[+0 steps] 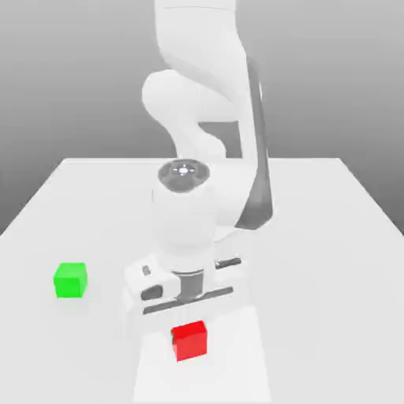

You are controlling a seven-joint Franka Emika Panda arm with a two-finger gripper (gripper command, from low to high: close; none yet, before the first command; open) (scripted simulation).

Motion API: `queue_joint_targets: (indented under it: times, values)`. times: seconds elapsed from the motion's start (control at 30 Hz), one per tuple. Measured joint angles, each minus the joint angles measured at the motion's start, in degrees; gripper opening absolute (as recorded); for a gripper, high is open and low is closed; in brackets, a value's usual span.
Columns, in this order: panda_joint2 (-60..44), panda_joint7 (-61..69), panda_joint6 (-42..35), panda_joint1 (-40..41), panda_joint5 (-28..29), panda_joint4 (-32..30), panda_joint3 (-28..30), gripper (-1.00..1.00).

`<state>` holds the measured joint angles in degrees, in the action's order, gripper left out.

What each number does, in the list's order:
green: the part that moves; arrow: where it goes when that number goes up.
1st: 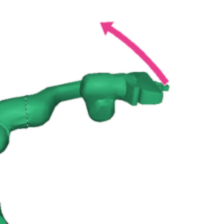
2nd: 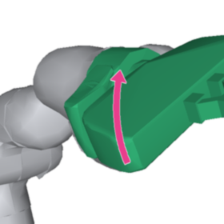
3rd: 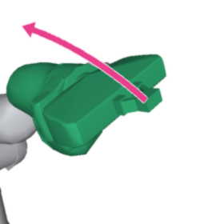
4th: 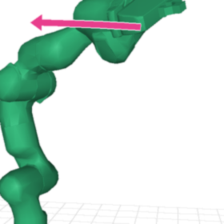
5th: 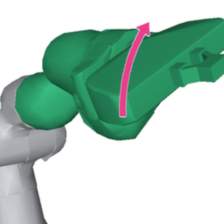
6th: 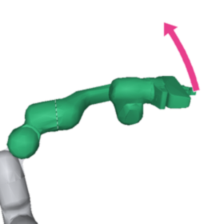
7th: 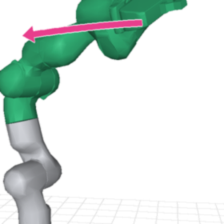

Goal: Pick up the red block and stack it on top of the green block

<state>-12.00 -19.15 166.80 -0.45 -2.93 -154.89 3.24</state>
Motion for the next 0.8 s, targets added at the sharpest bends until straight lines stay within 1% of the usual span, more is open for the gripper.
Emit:
queue_joint_targets:
  times: [0.13, 0.3, 0.33, 0.5, 0.77, 0.8]
  values:
    - [7.9, -1.3, -6.7, -0.2, 2.0, -1.2, 0.9, -1.00]
    - [12.7, 8.4, -9.4, 8.7, 5.2, -3.2, 4.3, -1.00]
    - [12.7, 8.4, -9.4, 10.7, 5.2, -3.2, 4.4, -1.00]
    - [17.3, 23.1, -11.3, 17.1, 8.4, -5.8, 9.0, -1.00]
    - [23.6, 42.3, -13.9, 25.6, 13.3, -9.2, 19.4, -1.00]
    - [23.7, 44.4, -13.8, 25.8, 13.0, -9.4, 20.4, -1.00]
